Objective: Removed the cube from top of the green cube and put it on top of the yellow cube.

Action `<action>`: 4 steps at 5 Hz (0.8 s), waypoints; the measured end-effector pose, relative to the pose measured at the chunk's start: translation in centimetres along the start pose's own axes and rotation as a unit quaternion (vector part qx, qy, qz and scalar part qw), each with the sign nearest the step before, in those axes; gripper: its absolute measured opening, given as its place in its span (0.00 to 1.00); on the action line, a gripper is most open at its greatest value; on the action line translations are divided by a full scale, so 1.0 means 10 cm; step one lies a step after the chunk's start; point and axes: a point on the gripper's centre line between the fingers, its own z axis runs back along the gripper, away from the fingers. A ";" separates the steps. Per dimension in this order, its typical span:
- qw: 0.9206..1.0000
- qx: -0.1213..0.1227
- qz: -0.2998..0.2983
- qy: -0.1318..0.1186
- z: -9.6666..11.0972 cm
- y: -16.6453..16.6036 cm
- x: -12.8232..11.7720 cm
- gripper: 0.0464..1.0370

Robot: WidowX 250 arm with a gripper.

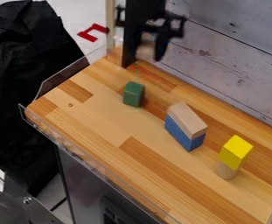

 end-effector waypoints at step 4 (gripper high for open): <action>0.989 0.002 -0.144 0.045 -0.01 -0.69 -0.62 0.53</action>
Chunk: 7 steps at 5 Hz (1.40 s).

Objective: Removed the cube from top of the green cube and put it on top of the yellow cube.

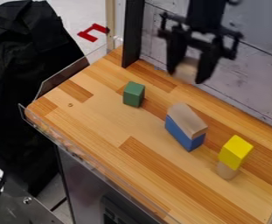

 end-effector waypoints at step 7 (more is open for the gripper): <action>0.996 0.047 -0.069 0.008 -0.68 -0.69 0.18 0.53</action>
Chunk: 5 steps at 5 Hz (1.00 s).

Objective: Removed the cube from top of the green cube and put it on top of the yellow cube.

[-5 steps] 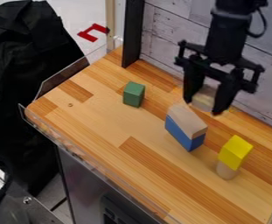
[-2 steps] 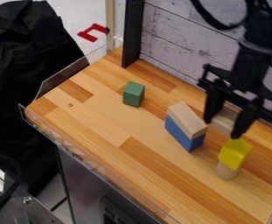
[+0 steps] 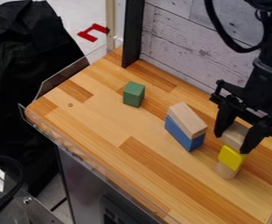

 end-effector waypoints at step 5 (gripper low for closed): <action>1.000 0.000 0.025 0.018 0.05 0.04 -0.08 0.96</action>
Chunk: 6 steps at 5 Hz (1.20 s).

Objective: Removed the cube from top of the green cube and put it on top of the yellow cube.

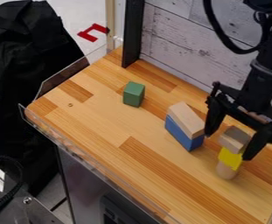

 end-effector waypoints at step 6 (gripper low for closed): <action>0.990 -0.034 0.129 -0.041 0.20 1.33 -0.02 0.96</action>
